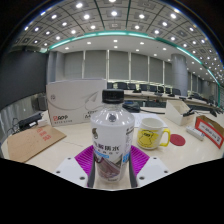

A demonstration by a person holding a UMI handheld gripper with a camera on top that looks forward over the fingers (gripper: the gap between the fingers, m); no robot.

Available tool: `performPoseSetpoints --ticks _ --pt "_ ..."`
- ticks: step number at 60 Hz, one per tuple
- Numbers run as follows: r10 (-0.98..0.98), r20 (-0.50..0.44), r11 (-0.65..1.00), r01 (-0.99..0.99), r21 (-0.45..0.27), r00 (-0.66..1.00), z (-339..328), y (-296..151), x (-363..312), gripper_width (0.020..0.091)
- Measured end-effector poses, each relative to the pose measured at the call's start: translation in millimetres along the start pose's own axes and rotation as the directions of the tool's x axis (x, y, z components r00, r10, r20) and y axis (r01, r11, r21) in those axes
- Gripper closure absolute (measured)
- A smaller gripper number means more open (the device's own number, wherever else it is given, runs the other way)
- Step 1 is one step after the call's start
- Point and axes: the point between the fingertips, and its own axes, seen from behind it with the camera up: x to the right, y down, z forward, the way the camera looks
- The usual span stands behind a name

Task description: Pour water

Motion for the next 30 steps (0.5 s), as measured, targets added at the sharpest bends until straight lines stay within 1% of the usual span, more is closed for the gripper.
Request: performPoseSetpoints --ticks 2,3,4,7,9,10,15,19,24,30 --pt "0.0 0.001 1.0 0.0 -0.004 1.0 0 1 0 0.0648" --pt "-0.001 0.002 1.0 0.001 -0.005 1.0 1 1 0 0.065" --pt "-0.004 0.004 1.0 0.004 -0.007 1.0 1 1 -1 0.0678" --pt "-0.012 0.007 1.0 0.012 -0.017 1.0 2 2 -2 0.0701" --pt "-0.019 0.014 0.999 0.019 -0.027 1.0 1 1 -5 0.0702" --pt "-0.02 0.017 0.999 0.021 -0.029 1.0 1 1 -7 0.0719" --pt "-0.038 0.026 0.999 0.039 -0.036 0.999 0 -8 -17 0.072" --pt "-0.02 0.035 0.999 0.021 -0.024 0.999 1 -25 -25 0.072" --pt "0.109 0.077 0.994 -0.109 -0.006 0.991 1 -54 -38 0.072" --pt "0.318 0.144 0.947 -0.321 -0.006 0.937 9 -91 -48 0.0721"
